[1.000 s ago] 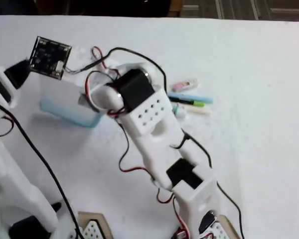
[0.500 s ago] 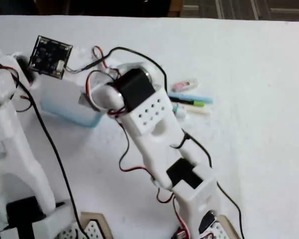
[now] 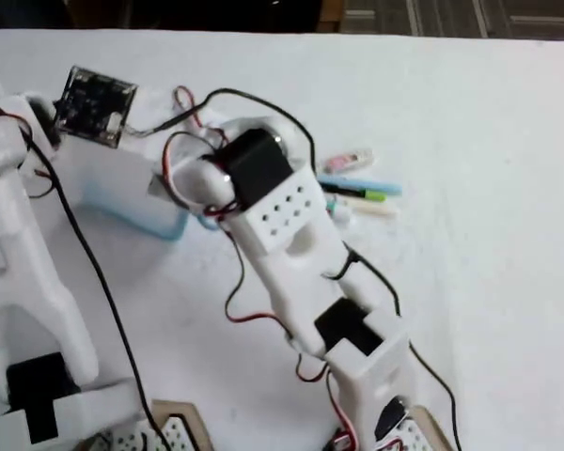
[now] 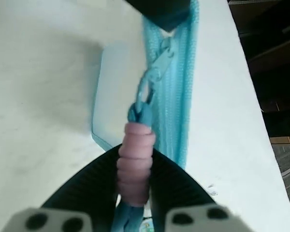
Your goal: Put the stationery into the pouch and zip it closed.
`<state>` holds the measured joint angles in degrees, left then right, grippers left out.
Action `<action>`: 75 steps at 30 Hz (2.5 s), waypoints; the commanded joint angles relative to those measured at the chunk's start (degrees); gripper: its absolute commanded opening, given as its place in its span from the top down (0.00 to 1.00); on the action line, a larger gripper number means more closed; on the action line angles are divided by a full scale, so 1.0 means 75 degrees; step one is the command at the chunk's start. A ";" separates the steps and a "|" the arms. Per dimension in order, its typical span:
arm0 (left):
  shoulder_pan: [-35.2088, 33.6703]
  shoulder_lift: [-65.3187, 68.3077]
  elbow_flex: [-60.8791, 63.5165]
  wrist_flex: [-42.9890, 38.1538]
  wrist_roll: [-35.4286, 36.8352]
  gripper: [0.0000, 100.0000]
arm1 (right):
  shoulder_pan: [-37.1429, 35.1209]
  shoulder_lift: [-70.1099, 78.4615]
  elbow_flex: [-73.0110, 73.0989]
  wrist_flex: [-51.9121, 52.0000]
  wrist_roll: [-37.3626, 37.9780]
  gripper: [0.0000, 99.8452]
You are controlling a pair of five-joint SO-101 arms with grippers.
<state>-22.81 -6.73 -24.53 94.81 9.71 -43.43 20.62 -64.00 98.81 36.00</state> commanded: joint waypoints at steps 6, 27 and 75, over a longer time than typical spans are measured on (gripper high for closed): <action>0.0029 0.0275 0.0047 0.0258 -0.0926 0.98 | 0.0768 -0.0100 -0.0270 -0.0205 -0.0059 0.98; 0.0768 -0.2069 0.1078 0.1020 0.1160 0.98 | 0.2913 -0.0029 -0.0270 -0.0217 -0.0059 0.98; 0.0463 -0.0721 0.0973 0.0891 0.1348 0.98 | 0.3886 -0.2151 0.5943 -0.0486 0.3317 0.84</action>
<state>-19.38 -14.37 -16.35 102.29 20.18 -14.68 2.07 -20.04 97.41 59.91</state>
